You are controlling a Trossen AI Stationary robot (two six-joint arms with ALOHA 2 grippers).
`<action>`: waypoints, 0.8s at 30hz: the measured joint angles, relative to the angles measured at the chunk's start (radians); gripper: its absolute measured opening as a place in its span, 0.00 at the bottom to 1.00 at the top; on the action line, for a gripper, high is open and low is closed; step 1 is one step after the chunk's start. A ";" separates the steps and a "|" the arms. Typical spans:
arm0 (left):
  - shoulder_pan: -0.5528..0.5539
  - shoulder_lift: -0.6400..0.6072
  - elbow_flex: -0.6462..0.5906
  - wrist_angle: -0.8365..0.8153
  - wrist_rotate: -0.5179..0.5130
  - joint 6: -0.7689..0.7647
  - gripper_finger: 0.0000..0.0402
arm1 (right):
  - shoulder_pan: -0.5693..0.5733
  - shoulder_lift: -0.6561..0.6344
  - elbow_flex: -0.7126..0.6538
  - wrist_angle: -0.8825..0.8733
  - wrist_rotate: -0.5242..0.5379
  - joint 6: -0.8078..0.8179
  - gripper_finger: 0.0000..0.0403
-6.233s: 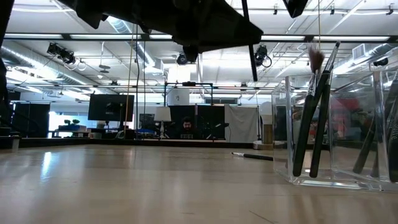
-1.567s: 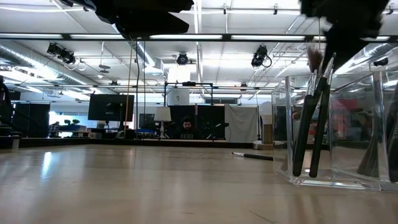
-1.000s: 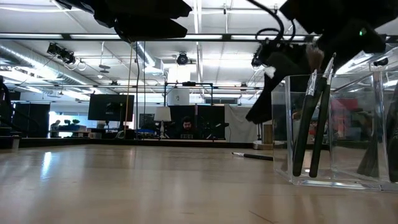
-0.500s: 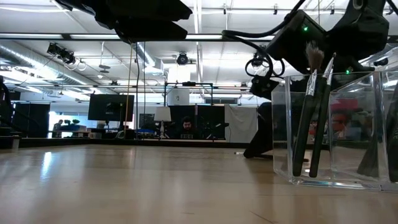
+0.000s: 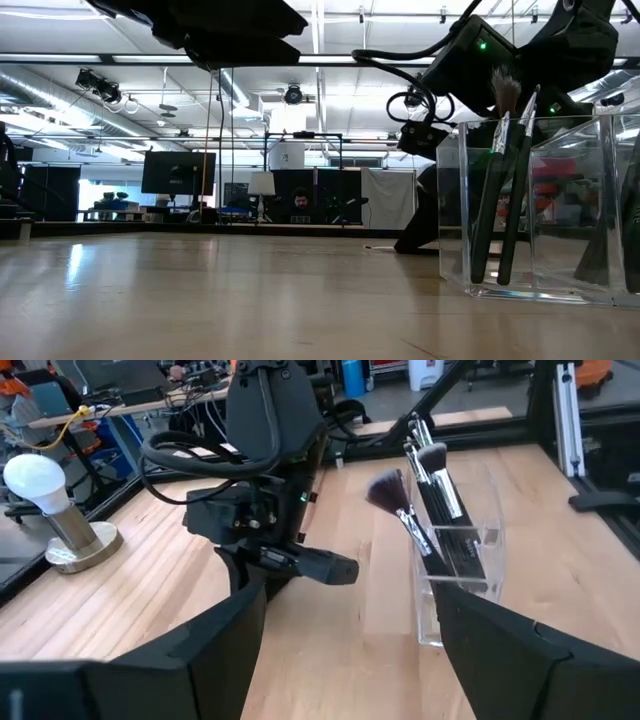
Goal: Put items in baskets/containers
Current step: Put the eyeshadow brush into the left section of the transparent organizer
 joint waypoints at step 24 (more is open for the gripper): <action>-0.016 0.000 -0.336 0.475 0.031 0.049 0.72 | 0.076 -0.016 -0.011 0.654 -0.007 -0.190 0.01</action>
